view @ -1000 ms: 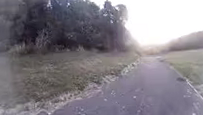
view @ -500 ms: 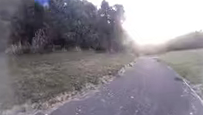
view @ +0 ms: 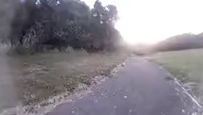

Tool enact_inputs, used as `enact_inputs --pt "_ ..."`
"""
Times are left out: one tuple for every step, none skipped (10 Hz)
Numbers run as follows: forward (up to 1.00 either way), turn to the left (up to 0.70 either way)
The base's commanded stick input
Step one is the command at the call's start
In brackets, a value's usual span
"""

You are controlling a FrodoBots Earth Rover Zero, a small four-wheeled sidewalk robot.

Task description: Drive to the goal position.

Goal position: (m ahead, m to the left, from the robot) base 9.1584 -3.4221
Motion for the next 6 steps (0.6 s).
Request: enact_inputs --pt "0.29 -0.33" --pt "0.45 -0.27" --pt "0.45 -0.27" --pt "0.45 -0.15" --pt "0.45 0.00" --pt "0.45 0.00"
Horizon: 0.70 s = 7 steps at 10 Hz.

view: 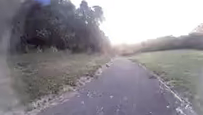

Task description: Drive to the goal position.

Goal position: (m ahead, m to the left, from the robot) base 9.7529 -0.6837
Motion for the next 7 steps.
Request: enact_inputs --pt "0.55 0.00" --pt "0.69 0.00" --pt "0.70 0.00" --pt "0.70 0.00" --pt "0.70 0.00" --pt "0.70 0.00" --pt "0.70 -0.01"
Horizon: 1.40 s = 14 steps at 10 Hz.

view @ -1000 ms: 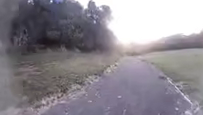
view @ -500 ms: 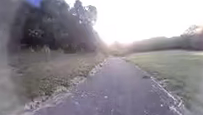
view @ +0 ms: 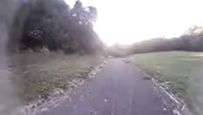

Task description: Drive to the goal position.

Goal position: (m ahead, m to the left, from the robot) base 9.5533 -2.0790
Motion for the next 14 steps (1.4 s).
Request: enact_inputs --pt "0.70 -0.04" --pt "0.70 -0.14" --pt "0.70 -0.14" --pt "0.70 -0.14" --pt "0.70 -0.14" --pt "0.70 -0.14" --pt "0.70 -0.14" --pt "0.70 -0.14" --pt "0.70 -0.14" --pt "0.70 -0.14" --pt "0.70 -0.14" --pt "0.70 -0.14" --pt "0.70 -0.14" --pt "0.70 -0.14"
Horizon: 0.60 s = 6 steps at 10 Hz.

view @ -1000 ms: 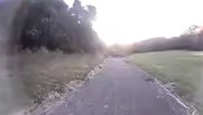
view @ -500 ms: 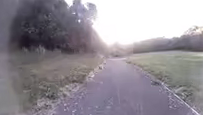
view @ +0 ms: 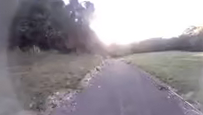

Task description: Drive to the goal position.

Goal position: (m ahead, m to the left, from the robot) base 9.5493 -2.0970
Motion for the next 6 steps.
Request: enact_inputs --pt "0.70 -0.14" --pt "0.70 -0.14" --pt "0.70 -0.06" --pt "0.70 0.00" --pt "0.70 0.00" --pt "0.70 -0.02"
